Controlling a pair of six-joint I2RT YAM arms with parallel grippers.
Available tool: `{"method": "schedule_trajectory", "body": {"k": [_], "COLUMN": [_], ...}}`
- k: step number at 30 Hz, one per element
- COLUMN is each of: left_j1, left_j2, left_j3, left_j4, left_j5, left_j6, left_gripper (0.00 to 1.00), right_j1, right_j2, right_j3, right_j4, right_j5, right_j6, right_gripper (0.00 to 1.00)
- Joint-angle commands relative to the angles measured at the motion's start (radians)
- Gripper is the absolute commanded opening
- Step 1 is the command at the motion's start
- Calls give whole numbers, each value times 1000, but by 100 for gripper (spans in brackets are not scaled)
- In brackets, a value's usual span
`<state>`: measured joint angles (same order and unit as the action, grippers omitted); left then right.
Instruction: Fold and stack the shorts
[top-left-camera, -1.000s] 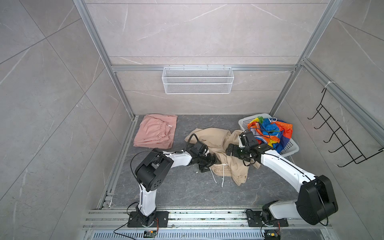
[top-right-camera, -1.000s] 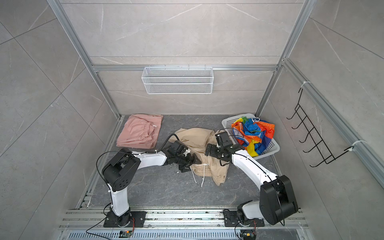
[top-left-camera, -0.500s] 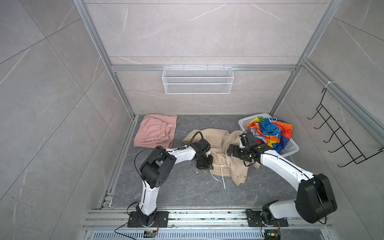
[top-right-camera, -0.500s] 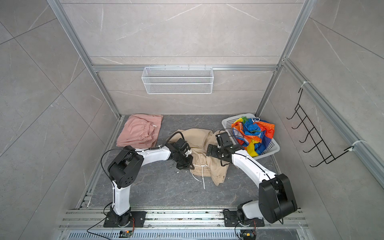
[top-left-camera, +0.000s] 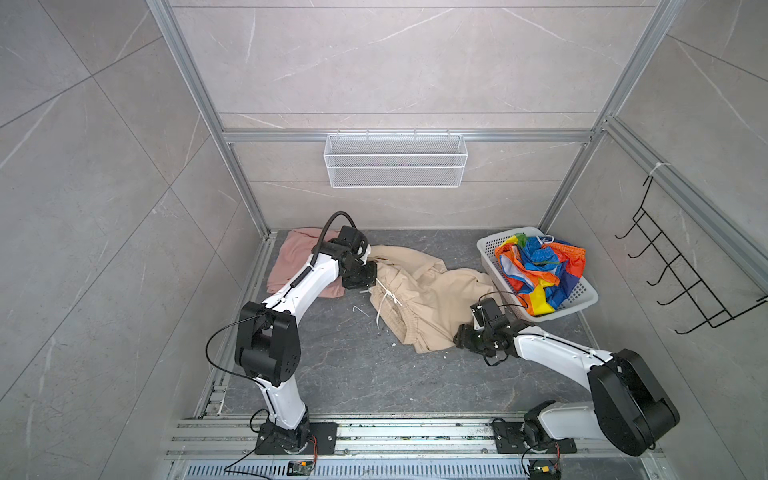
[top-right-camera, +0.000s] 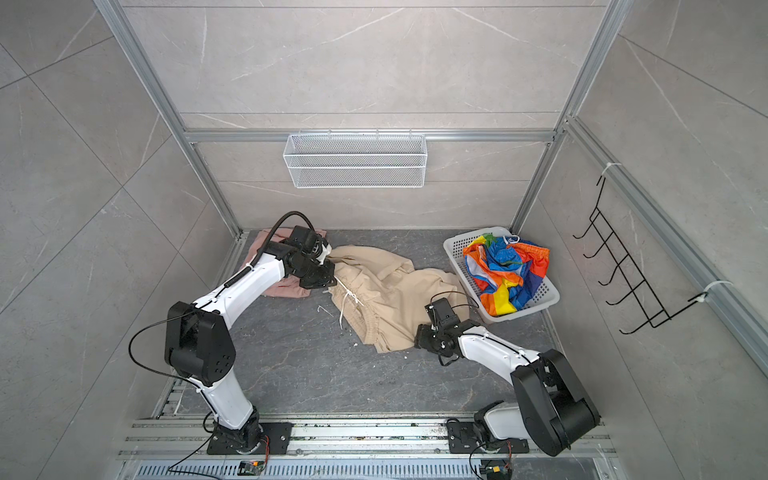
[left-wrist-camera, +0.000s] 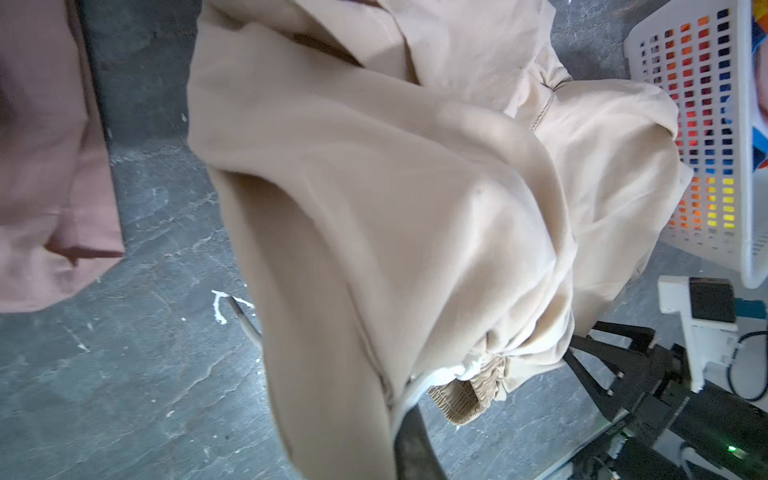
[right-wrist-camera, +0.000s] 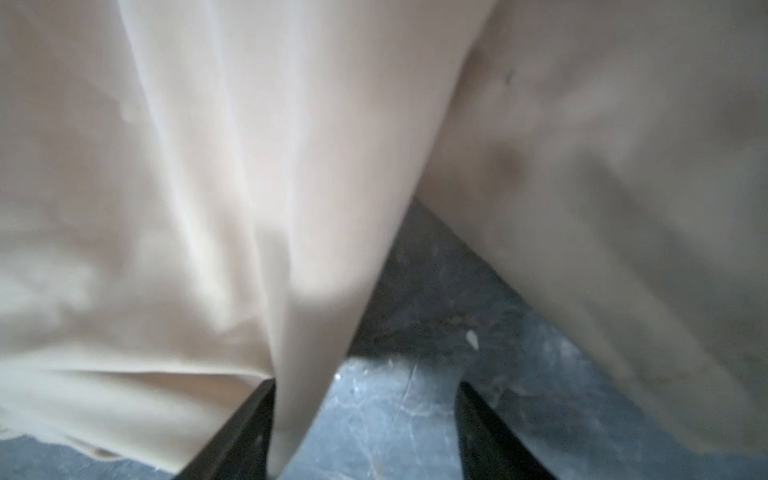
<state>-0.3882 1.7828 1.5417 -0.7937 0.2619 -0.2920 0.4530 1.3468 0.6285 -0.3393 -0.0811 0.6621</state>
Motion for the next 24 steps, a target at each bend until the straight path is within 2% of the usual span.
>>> {"method": "schedule_trajectory", "body": {"k": [1, 6, 10, 17, 20, 24], "left_j1": [-6, -9, -10, -11, -11, -9], "left_j2": [13, 27, -34, -82, -80, -75], "left_j3": [-4, -51, -152, -251, -263, -259], "left_j4": [-76, -68, 0, 65, 77, 89], "left_j5": [5, 67, 102, 128, 145, 146], "left_j6": [62, 20, -26, -63, -67, -68], "left_gripper": [0, 0, 0, 0, 0, 0], "right_j1": [1, 0, 2, 14, 15, 18], "right_j2": [-57, 166, 378, 678, 754, 822], "right_j3": [118, 447, 657, 899, 970, 984], "right_j4": [-107, -166, -99, -56, -52, 36], "right_j5": [86, 102, 16, -48, -62, -116], "right_j6": [-4, -80, -43, 31, 45, 100], "right_gripper": [79, 93, 96, 94, 91, 80]}}
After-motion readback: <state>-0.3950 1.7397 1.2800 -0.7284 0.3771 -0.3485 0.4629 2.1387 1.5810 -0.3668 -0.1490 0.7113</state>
